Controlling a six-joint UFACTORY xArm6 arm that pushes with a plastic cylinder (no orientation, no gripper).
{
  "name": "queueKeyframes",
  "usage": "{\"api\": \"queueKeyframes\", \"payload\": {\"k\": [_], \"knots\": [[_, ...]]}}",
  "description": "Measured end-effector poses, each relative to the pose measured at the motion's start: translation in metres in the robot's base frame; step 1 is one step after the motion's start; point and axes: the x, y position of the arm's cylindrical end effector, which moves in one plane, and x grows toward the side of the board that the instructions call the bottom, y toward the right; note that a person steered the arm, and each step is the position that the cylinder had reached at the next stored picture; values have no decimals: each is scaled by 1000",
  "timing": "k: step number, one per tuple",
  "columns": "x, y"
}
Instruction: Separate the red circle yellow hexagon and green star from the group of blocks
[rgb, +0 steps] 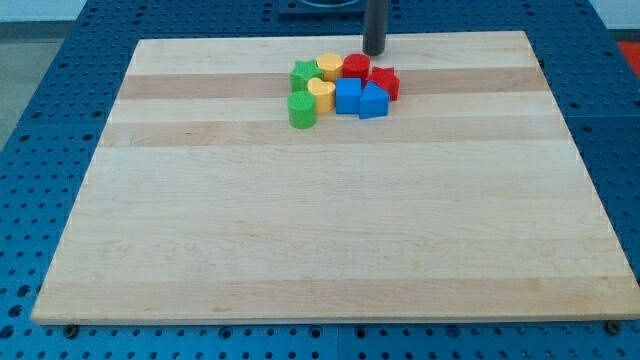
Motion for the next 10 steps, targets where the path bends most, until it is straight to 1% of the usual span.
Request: {"api": "queueKeyframes", "payload": {"k": [1, 2, 3, 4, 5, 6, 7, 8, 9, 10], "knots": [[0, -14], [20, -16], [46, -16], [84, -16], [112, -16], [111, -16], [71, -30], [60, -36], [60, -37], [47, -52]]}}
